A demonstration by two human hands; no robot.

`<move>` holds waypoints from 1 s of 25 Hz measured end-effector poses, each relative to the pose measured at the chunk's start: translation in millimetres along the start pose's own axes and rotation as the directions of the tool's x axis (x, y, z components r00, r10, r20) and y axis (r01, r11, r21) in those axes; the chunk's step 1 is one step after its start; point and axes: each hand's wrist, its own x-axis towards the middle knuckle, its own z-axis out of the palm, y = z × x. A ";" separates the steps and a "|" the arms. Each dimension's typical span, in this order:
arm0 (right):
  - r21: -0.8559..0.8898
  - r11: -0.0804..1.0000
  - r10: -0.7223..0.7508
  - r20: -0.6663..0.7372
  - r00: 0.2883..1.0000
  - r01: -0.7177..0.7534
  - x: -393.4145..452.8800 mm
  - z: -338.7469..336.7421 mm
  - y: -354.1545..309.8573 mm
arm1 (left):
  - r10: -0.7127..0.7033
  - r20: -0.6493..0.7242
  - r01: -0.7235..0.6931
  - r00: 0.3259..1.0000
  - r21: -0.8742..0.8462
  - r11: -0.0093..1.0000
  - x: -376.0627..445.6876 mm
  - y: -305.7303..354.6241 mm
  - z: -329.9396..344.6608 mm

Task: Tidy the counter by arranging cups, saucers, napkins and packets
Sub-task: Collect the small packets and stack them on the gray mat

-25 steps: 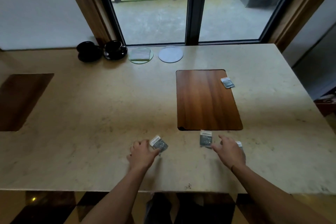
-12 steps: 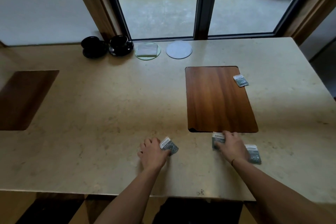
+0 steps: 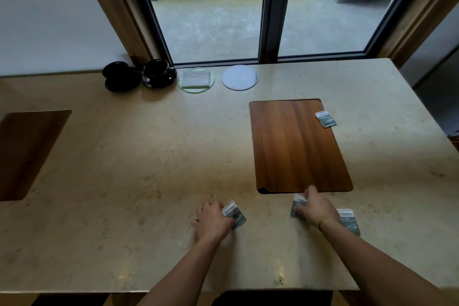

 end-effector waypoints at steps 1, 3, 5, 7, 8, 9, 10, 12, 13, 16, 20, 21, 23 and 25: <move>0.028 1.000 -0.003 0.008 1.000 0.002 -0.2 0.2 0.9 | 0.011 -0.002 -0.011 1.000 -0.022 1.000 0.0 -0.1 -1.9; 0.081 0.997 -0.010 0.013 1.000 0.008 0.3 -0.7 1.9 | 0.043 -0.005 -0.043 0.999 -0.068 0.997 0.5 -0.5 -7.1; 0.185 0.983 -0.022 0.045 0.999 0.013 0.2 -3.3 0.2 | 0.074 -0.003 -0.074 0.997 -0.112 0.991 1.9 -1.2 -13.5; 0.319 0.948 -0.029 0.078 0.997 0.003 -1.1 -6.3 -1.4 | 0.097 0.007 -0.095 0.995 -0.153 0.984 4.6 -2.2 -18.4; 0.362 0.932 -0.029 0.081 0.996 -0.003 -2.8 -8.4 -2.0 | 0.111 0.025 -0.104 0.994 -0.183 0.978 6.6 -2.0 -20.2; 0.383 0.924 -0.030 0.078 0.996 -0.002 -4.2 -10.0 -1.4 | 0.117 0.055 -0.102 0.992 -0.229 0.968 10.1 -2.6 -20.1; 0.395 0.919 -0.034 0.072 0.997 0.003 -5.6 -11.4 -0.2 | 0.122 0.095 -0.088 0.988 -0.307 0.948 13.3 -2.8 -19.0; 0.421 0.907 -0.033 0.061 0.998 0.004 -8.6 -13.3 5.6 | 0.145 0.137 -0.071 0.980 -0.436 0.897 18.6 -3.3 -17.3; 0.441 0.898 -0.019 0.051 0.999 -0.006 -11.7 -14.7 9.5 | 0.172 0.146 -0.086 0.974 -0.466 0.881 20.2 -2.3 -17.7; 0.511 0.859 0.034 -0.001 0.999 -0.029 -23.4 -20.8 24.8 | 0.256 0.224 -0.099 0.940 -0.537 0.837 20.4 11.3 -21.7; 0.563 0.823 0.146 -0.074 0.987 -0.079 -34.9 -35.2 57.2 | 0.308 0.228 -0.125 0.924 -0.580 0.805 20.3 40.5 -20.1; 0.564 0.820 0.170 -0.080 0.982 -0.096 -37.2 -38.3 65.3 | 0.319 0.230 -0.128 0.920 -0.592 0.795 17.5 48.4 -19.5; 0.551 0.826 0.200 -0.093 0.975 -0.117 -39.2 -43.8 79.4 | 0.336 0.236 -0.129 0.912 -0.612 0.780 12.4 62.5 -18.3; 0.547 0.826 0.226 -0.099 0.969 -0.137 -39.1 -47.0 90.8 | 0.347 0.238 -0.134 0.907 -0.619 0.774 9.7 74.0 -16.9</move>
